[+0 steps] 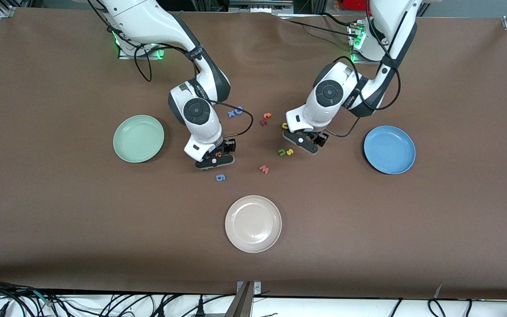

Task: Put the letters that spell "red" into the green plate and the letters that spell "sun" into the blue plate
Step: 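Reach the left gripper toward the yellow u while the right gripper reaches the e, then grasp the yellow u with the left gripper while the right gripper grasps the e, then drop the u on the blue plate while the right gripper drops the e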

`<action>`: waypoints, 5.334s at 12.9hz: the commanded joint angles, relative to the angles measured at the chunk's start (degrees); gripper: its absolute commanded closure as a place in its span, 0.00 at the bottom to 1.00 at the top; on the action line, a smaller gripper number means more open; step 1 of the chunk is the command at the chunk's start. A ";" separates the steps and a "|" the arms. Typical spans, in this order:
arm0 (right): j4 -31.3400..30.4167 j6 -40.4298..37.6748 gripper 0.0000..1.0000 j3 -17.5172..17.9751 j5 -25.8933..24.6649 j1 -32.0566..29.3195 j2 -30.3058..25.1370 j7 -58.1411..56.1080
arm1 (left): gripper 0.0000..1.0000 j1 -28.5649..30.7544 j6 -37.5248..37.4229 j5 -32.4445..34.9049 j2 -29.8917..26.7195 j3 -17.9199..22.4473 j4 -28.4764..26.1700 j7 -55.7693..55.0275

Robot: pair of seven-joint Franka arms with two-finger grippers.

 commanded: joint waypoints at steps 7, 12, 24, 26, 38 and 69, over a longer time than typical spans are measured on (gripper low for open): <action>-3.38 5.50 0.38 -0.70 -0.06 1.32 0.43 0.26 | 0.10 -4.66 0.88 -1.05 -0.84 -1.10 -3.43 -18.34; -3.38 5.59 0.40 -0.70 -0.06 1.41 0.43 0.08 | 0.12 -7.20 5.97 -0.79 3.02 -1.20 -2.90 -24.51; -3.38 5.59 0.50 -0.79 -0.50 1.41 0.78 -0.01 | 0.37 -8.44 9.23 4.83 6.11 -1.11 -3.34 -24.52; -3.38 5.59 0.51 -0.79 -0.50 1.41 0.87 -0.01 | 0.44 -8.35 9.23 5.98 6.11 -1.02 -3.43 -24.52; -3.29 0.95 0.88 -2.54 -0.50 1.15 -4.83 -0.36 | 0.76 -7.13 9.32 5.98 5.67 1.69 -2.64 -18.29; -30.11 -1.52 0.18 -20.41 0.64 -0.43 -23.21 -15.24 | 0.46 25.92 -3.16 5.28 -3.38 5.92 -7.65 38.77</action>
